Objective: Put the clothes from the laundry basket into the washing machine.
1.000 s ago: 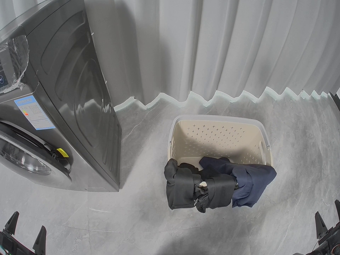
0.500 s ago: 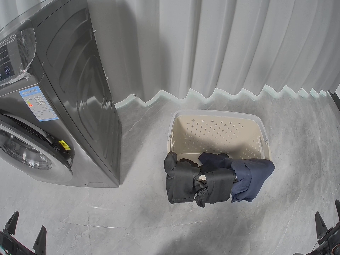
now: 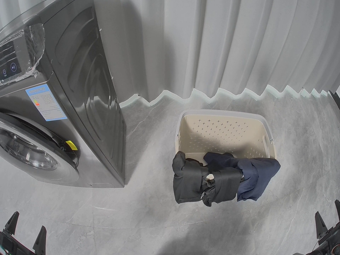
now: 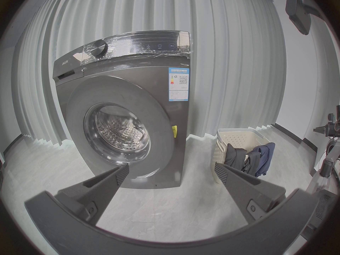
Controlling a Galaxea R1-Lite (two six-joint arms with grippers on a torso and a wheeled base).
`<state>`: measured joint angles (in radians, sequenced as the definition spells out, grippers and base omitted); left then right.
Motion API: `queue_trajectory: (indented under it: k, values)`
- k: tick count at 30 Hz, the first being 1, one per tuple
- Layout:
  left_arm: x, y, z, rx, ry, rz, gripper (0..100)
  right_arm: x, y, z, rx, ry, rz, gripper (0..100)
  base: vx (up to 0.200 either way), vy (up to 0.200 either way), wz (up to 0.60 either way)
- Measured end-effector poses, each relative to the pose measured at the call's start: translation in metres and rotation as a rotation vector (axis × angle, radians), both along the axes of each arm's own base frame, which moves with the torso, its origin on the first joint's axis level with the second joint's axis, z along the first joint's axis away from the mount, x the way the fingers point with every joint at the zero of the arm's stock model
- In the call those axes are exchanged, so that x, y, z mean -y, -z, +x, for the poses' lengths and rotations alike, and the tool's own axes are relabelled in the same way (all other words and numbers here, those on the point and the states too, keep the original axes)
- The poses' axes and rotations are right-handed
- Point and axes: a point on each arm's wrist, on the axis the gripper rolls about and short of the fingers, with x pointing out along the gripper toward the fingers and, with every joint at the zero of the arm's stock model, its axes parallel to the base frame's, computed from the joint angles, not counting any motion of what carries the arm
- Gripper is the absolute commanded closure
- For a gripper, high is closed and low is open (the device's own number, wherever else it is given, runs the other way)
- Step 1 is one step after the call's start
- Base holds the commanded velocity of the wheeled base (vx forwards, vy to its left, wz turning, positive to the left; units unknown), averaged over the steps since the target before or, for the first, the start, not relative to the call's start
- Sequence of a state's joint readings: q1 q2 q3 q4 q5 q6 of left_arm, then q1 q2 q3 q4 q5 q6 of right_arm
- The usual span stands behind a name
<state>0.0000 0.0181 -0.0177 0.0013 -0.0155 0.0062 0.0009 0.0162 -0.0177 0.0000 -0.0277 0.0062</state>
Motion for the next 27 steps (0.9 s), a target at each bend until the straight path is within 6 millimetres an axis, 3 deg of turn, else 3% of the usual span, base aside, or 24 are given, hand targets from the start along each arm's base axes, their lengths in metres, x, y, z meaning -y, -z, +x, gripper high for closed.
queue_trajectory:
  k: [10,22,27]
  values:
    - [0.0,0.0,0.0,0.0,0.0,0.0,0,0.0,0.0,0.0,0.0,-0.001,0.0,0,0.0,0.2,0.0]
    - [0.0,0.0001,0.0,0.0,0.0,0.0,0,0.0,0.0,0.0,0.0,-0.001,0.0,0,0.0,0.0,0.0]
    - [0.0,0.0,0.0,0.0,0.0,0.0,0,0.0,0.0,0.0,0.0,-0.001,0.0,0,-0.2,0.0,0.0]
